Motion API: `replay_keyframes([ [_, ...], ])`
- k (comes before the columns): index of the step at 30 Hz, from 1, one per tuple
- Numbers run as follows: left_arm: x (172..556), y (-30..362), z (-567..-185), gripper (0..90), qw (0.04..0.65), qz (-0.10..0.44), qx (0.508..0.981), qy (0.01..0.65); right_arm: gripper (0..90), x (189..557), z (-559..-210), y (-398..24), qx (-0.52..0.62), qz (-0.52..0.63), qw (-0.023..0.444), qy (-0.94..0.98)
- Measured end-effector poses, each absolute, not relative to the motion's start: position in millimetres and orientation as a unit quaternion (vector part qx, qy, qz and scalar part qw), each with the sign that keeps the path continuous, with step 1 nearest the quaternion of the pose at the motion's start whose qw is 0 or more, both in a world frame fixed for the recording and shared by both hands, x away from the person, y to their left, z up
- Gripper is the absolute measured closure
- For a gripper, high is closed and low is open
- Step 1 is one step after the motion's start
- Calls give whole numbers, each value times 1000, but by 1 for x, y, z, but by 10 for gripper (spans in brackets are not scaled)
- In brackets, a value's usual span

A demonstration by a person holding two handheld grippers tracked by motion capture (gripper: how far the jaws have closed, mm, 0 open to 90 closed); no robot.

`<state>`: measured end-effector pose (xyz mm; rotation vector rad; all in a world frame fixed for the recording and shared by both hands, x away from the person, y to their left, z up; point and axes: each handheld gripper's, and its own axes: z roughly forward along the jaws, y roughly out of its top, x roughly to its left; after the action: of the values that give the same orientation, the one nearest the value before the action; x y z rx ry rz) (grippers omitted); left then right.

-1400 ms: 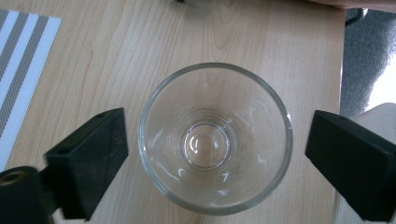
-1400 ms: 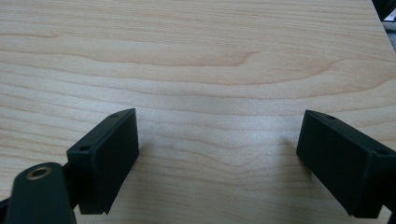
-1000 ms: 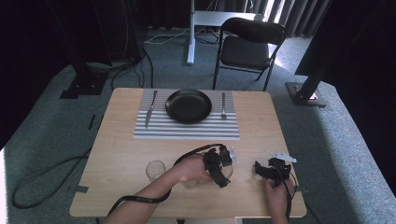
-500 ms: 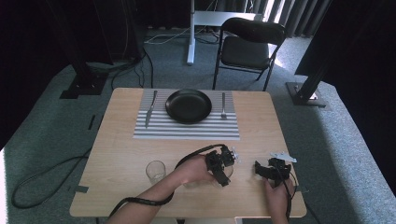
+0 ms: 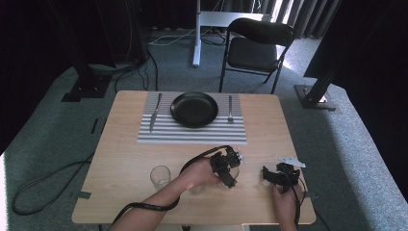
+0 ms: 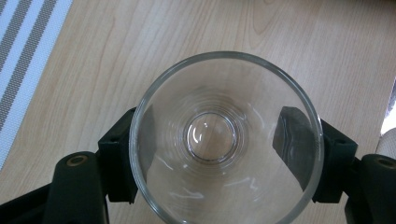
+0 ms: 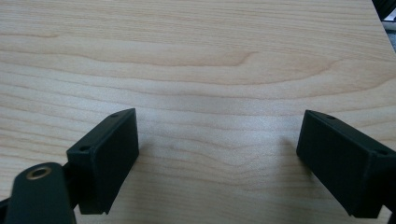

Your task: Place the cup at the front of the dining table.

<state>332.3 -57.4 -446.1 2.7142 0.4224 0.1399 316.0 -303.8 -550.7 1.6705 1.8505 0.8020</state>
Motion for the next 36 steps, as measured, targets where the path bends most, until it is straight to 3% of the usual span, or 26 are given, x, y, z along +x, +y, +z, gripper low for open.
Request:
replay_keyframes([
  [17,349,-45,-427,286,203,72,960,178,123,316,-551,-304,616,295,259,683],
  [36,375,-4,-420,286,211,87,943,241,123,316,-551,-304,615,296,259,683],
])
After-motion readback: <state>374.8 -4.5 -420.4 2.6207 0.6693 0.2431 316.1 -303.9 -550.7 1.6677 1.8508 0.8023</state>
